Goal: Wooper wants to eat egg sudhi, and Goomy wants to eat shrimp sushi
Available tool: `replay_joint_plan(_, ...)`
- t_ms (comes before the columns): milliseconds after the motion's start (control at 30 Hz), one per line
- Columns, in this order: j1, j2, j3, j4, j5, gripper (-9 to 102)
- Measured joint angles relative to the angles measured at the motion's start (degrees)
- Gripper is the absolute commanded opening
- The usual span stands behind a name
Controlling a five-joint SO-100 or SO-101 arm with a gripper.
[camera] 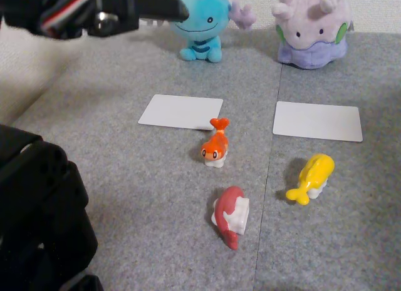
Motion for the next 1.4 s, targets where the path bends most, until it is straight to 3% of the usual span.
replay_joint_plan(200, 3.1, -20.3, -11.9, 2.3, 1.2, 22)
replay_joint_plan(467, 19.0, -44.4, -28.4, 8.4, -0.6, 22)
replay_joint_plan(867, 32.3, -77.5, -40.9, 8.4, -6.7, 22)
replay_joint_plan(1400, 34.8, -91.6, -43.5, 3.3, -7.0, 30)
